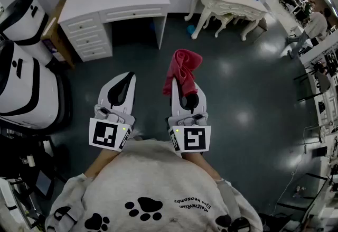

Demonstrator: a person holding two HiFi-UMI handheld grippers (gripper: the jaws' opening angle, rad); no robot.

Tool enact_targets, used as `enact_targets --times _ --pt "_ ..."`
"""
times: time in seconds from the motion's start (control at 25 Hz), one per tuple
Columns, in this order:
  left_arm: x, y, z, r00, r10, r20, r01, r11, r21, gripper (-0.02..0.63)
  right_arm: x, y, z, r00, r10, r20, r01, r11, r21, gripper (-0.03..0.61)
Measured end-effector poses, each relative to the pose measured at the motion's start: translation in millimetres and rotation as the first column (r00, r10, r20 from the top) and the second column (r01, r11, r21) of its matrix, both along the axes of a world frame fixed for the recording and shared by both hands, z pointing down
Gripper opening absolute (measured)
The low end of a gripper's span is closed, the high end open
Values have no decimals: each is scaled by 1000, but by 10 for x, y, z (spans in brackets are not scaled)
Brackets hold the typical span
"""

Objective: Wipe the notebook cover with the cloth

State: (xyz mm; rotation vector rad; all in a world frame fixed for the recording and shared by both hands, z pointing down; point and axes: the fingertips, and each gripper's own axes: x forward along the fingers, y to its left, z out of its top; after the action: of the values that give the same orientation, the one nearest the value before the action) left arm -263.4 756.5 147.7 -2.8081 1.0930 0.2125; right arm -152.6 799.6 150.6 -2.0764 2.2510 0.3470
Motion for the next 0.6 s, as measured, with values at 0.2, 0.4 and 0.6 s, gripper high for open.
enact_targets --times 0.2,0.4,0.6 --pt "113 3 14 1000 -9 -14 9 1000 1 -3 114 5 35 1000 -9 1 9 1000 -9 48" --pt "308 -8 -5 1000 -8 -13 8 1000 10 -3 278 -7 35 1000 -20 18 20 1000 -1 48" --pt "455 -53 -12 1000 -8 3 8 1000 12 -3 414 -48 12 999 -25 24 24 1000 17 48"
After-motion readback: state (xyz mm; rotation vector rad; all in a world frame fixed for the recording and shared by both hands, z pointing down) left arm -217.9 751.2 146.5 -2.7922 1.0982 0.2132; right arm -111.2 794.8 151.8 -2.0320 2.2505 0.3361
